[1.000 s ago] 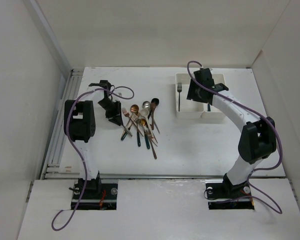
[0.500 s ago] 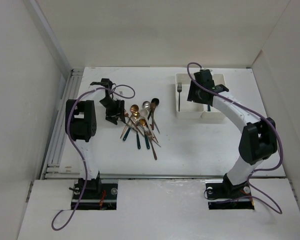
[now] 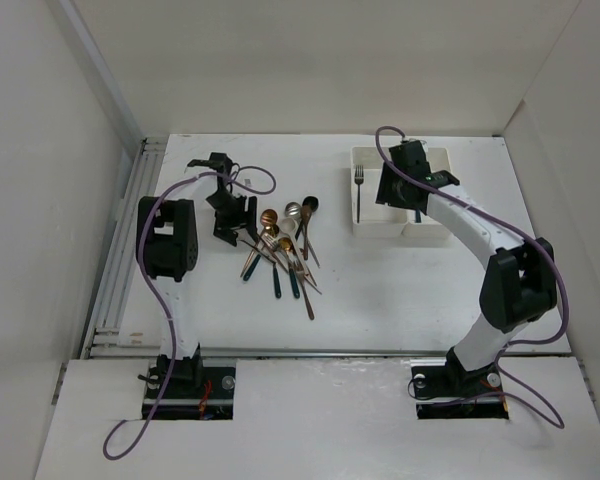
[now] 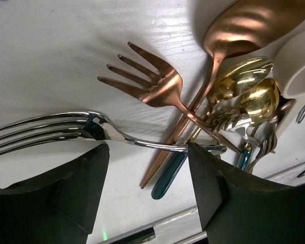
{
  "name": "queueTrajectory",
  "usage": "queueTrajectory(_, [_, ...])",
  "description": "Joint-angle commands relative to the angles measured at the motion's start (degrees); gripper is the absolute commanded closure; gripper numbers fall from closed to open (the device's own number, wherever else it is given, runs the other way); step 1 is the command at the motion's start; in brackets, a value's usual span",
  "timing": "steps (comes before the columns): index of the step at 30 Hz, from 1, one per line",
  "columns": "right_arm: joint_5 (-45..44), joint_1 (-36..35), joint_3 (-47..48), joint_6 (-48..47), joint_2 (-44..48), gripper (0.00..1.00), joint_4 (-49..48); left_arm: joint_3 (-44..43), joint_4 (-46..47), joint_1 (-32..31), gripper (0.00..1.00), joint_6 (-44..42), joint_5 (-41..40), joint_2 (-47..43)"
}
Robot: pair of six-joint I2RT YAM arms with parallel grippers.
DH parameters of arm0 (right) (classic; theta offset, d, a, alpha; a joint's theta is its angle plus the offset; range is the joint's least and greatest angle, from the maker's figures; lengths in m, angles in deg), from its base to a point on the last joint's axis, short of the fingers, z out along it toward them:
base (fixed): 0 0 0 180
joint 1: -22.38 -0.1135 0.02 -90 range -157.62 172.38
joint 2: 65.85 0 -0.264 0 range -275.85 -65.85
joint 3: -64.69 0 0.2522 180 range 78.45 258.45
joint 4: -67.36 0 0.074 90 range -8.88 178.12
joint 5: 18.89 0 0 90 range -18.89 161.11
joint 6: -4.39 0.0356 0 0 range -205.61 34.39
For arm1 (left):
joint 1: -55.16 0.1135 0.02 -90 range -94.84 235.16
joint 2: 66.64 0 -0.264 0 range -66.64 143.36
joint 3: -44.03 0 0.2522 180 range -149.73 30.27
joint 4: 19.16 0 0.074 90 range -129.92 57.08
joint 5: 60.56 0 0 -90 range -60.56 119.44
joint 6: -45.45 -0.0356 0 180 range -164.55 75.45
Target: Sort the eating utensils into containers
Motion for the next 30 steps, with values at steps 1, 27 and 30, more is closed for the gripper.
queueTrajectory(1, [-1.87,0.32,0.1,-0.28,2.88,0.41,-0.26,1.52,5.71,-1.06,0.38,-1.74,-6.94,6.87])
queueTrajectory(27, [-5.47,0.32,-4.91,-1.86,9.92,0.41,-1.49,-0.58,3.33,1.66,1.0,-5.77,-1.77,4.25])
queueTrajectory(30, [-4.95,0.32,-4.91,-1.86,9.92,0.41,-0.97,-3.48,2.2,1.14,1.0,-5.78,0.08,1.44])
